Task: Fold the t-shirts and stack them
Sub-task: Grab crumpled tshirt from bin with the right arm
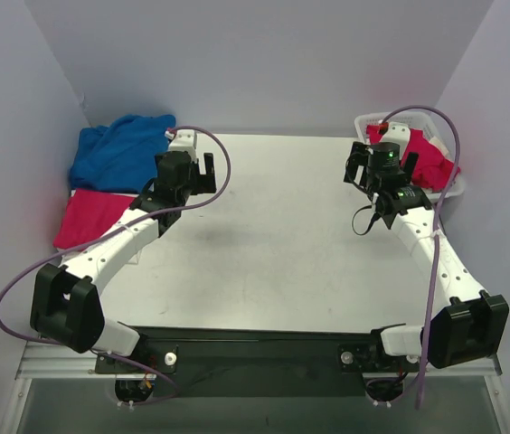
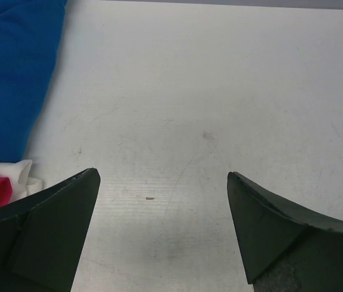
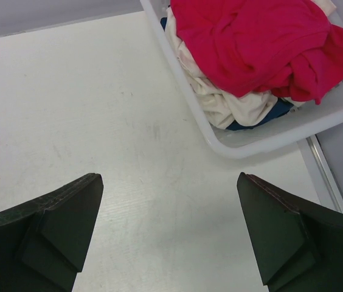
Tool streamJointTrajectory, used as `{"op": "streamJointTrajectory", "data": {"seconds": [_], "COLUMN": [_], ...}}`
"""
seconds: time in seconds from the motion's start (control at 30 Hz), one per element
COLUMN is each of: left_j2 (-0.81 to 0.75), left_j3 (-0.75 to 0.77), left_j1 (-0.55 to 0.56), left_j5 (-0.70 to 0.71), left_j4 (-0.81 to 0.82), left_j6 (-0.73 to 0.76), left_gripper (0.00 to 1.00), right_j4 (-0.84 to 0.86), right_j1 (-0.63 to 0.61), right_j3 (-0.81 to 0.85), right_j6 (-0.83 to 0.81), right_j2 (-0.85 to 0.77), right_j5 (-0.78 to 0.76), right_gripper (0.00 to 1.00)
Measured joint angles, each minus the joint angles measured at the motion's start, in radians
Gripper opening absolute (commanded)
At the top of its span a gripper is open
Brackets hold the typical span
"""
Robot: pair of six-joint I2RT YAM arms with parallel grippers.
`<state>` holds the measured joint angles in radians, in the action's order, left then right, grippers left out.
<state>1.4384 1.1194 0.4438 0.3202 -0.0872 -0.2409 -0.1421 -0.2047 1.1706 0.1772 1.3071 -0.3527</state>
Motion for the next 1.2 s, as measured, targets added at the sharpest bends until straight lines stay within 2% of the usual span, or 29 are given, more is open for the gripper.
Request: {"op": "streamJointTrajectory", "data": {"seconds": [0.5, 0.53, 0.63, 0.67, 0.73, 0.9, 1.2], "left_j2": [0.034, 0.038, 0.042, 0.043, 0.043, 0.045, 0.098], "left_j3": [0.000, 0.000, 0.000, 0.000, 0.000, 0.000, 0.000], "left_j1": [0.000, 0.000, 0.000, 0.000, 0.000, 0.000, -0.008], "left_j5": [0.009, 0.009, 0.015, 0.019, 0.029, 0.049, 0.054], "left_j4": [0.000, 0.000, 0.000, 0.000, 0.000, 0.002, 0.002], "left_j6": [0.009, 0.009, 0.009, 0.009, 0.009, 0.009, 0.008], "left_gripper": [0.97, 0.97, 0.97, 0.97, 0.97, 0.97, 0.97], "right_j4": [0.014, 0.015, 0.010, 0.003, -0.007, -0.036, -0.068], "right_j1": [0.028, 0.044, 0.106, 0.130, 0.172, 0.253, 0.313], "right_j3": [0.020, 0.039, 0.126, 0.167, 0.245, 0.390, 0.480], "right_j6": [-0.022, -0.020, -0.008, -0.003, 0.006, 0.029, 0.080], "right_j2": [0.022, 0.042, 0.122, 0.154, 0.219, 0.359, 0.583], "right_j5": [0.016, 0.019, 0.029, 0.028, 0.029, 0.037, 0.076], "right_gripper": [0.99, 0.99, 0.86, 0.78, 0.73, 0.74, 0.72]}}
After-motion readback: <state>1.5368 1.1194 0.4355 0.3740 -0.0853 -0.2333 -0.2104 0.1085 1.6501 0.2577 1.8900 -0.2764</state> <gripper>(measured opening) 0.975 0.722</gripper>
